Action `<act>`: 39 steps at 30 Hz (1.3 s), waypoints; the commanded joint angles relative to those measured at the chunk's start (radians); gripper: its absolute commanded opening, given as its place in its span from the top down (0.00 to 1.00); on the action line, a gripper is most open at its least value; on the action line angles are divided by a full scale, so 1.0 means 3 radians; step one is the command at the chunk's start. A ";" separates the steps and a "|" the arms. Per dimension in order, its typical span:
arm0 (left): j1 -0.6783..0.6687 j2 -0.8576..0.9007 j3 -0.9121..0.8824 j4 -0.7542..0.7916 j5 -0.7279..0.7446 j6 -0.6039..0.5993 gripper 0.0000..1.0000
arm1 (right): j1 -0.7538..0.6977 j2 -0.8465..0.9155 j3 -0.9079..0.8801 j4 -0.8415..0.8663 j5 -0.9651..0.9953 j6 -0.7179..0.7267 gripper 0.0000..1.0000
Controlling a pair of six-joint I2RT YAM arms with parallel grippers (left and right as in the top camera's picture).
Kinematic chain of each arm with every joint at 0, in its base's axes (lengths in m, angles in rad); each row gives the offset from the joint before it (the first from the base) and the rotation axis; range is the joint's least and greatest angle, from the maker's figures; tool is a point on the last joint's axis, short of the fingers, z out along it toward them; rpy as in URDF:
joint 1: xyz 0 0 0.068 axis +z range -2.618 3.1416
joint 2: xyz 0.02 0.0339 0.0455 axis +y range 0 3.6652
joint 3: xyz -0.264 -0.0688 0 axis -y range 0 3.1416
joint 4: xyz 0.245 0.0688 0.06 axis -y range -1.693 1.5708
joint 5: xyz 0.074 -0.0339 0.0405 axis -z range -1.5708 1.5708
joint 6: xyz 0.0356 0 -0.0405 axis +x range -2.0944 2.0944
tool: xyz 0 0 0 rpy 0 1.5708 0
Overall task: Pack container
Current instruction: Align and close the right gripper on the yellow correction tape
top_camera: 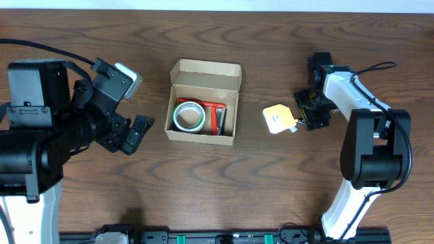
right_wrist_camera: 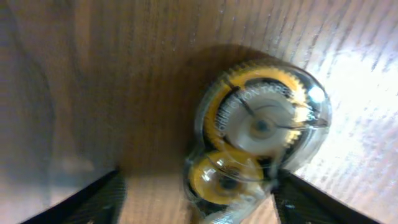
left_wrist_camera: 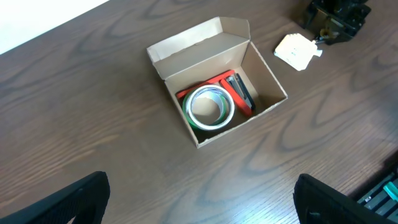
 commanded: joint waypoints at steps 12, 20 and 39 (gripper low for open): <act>0.0020 0.0001 0.0046 -0.0010 0.0052 0.0048 0.05 | 0.0032 0.0088 -0.0006 0.0015 0.0183 0.0046 0.59; 0.0020 0.0003 0.0046 -0.0010 0.0052 0.0048 0.05 | 0.0032 0.0088 -0.0006 0.0014 0.0149 0.0009 0.72; 0.0020 0.0003 0.0046 -0.0010 0.0052 0.0048 0.05 | 0.0008 0.0006 0.0015 -0.0337 0.0034 -0.0436 0.19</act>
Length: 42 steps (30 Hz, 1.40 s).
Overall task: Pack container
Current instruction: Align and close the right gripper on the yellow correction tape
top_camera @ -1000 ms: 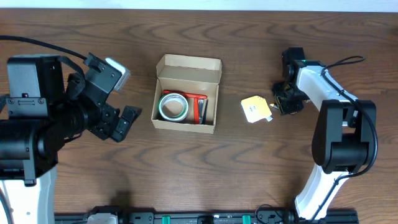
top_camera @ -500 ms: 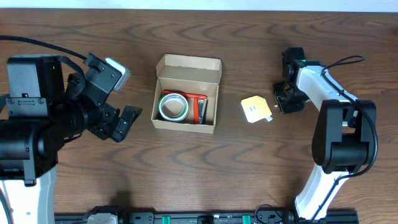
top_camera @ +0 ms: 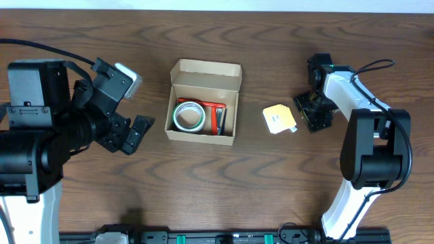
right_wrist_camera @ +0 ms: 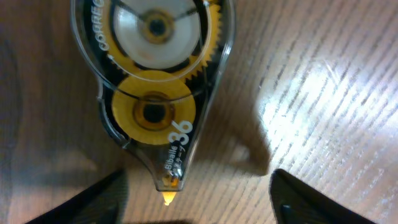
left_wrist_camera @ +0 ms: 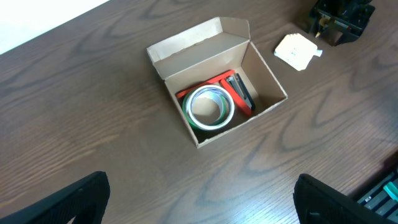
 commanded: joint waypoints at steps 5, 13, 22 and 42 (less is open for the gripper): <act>0.0020 0.0003 0.0046 -0.0009 0.0051 0.0048 0.05 | -0.0145 -0.0158 0.0008 -0.0252 0.0099 -0.0219 0.11; 0.0020 0.0001 0.0046 -0.0009 0.0051 0.0048 0.05 | -0.0398 -0.0207 0.0004 -0.0024 0.0116 -0.0470 0.08; 0.0020 0.0003 0.0046 -0.0009 0.0051 0.0048 0.05 | -0.0399 -0.0207 0.0003 0.0205 0.0292 -0.0539 0.09; 0.0020 0.0003 0.0046 -0.0009 0.0051 0.0048 0.05 | -0.0398 -0.0201 -0.0140 0.0478 0.0487 -0.0551 0.10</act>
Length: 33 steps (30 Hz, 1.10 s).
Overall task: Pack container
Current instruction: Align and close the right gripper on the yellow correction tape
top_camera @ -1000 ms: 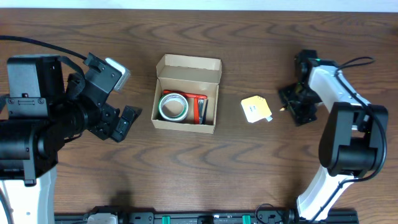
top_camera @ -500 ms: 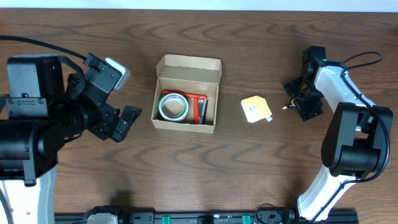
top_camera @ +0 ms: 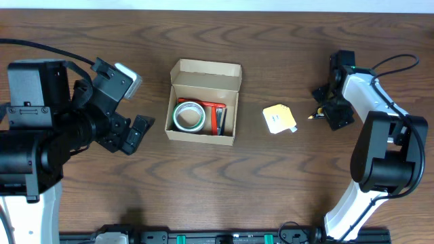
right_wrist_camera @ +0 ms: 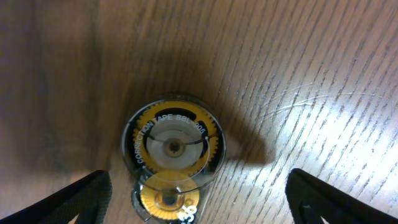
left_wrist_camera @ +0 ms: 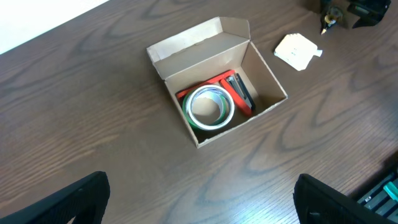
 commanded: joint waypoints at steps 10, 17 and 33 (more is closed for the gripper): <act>0.0020 0.0003 0.0046 -0.0009 0.0052 0.0048 0.05 | 0.0003 -0.0062 -0.0083 0.0206 0.0098 -0.0113 0.18; 0.0020 0.0003 0.0046 -0.0009 0.0052 0.0048 0.05 | 0.0003 -0.0061 -0.0202 0.0401 0.0097 -0.0113 0.19; 0.0020 0.0003 0.0046 -0.0009 0.0052 0.0048 0.05 | -0.0001 -0.0062 -0.0310 0.0591 0.0027 -0.0112 0.49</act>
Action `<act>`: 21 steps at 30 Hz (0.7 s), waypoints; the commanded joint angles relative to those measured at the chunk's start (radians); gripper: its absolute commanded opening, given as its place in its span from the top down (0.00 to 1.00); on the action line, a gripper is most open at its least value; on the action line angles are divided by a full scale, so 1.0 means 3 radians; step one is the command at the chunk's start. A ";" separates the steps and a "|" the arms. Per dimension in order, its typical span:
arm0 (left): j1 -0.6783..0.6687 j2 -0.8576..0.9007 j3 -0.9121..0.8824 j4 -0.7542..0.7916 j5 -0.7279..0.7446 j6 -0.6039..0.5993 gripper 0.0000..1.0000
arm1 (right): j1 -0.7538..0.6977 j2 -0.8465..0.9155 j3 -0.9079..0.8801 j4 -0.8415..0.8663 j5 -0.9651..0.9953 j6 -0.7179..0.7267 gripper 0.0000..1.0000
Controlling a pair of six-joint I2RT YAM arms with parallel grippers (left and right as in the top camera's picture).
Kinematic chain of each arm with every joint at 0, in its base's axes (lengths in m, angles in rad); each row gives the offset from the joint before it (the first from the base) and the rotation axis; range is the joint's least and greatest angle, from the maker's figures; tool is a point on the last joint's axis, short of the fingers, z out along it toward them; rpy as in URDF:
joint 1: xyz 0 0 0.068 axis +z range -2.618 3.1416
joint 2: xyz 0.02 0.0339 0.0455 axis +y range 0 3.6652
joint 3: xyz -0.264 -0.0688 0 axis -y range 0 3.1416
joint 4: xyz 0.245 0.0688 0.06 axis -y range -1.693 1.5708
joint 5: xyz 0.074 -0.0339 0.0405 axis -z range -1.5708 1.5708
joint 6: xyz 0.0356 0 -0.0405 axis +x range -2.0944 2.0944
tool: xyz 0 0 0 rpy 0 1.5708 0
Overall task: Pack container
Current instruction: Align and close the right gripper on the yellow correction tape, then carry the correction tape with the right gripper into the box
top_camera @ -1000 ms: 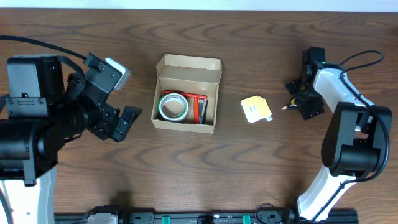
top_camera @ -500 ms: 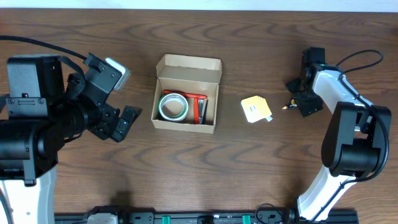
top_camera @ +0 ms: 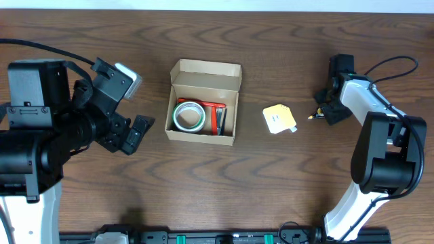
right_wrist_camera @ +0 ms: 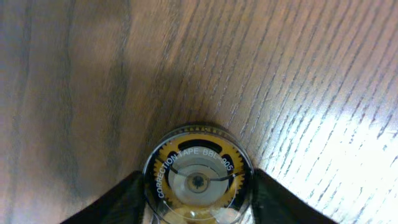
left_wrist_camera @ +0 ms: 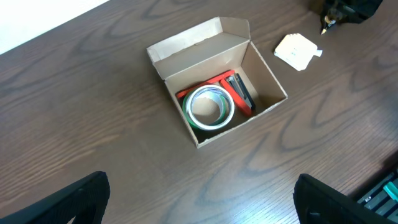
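Note:
An open cardboard box (top_camera: 203,102) stands mid-table and holds a roll of tape (top_camera: 188,116) and a red item (top_camera: 218,119). In the left wrist view the box (left_wrist_camera: 267,81) and its roll (left_wrist_camera: 210,107) show as well. A clear correction tape dispenser (right_wrist_camera: 198,180) with yellow gears lies on the table, right of a yellow note pad (top_camera: 279,118). My right gripper (top_camera: 328,108) is shut on the dispenser, its fingers (right_wrist_camera: 118,200) pressed to both sides. My left gripper (left_wrist_camera: 202,208) hangs open left of the box, holding nothing.
The note pad (left_wrist_camera: 299,50) lies between the box and the right arm. The box's lid flap (top_camera: 207,69) stands up on its far side. Bare wooden table (top_camera: 271,183) surrounds everything.
The right gripper's fingers stood wide apart on either side of the correction tape; now they press against it. The left arm, box and note pad have not moved.
The right gripper sat close beside the note pad with the correction tape between its open fingers. Then the dispenser lay turned in the wrist view. Later gripper and dispenser were farther right of the pad, fingers wide. Now the fingers are shut on it.

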 commanded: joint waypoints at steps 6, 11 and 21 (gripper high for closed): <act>0.0020 0.0003 0.0046 -0.0009 0.0051 0.0048 0.05 | -0.0001 -0.0029 -0.0043 0.0022 -0.0167 0.0010 0.59; 0.0020 0.0003 0.0046 -0.0009 0.0051 0.0048 0.05 | -0.0004 -0.0052 0.0004 0.0020 -0.0462 0.0009 0.62; 0.0020 0.0001 0.0046 -0.0009 0.0051 0.0048 0.05 | 0.0064 -0.0487 0.0340 -0.0005 -0.1283 -0.0408 0.76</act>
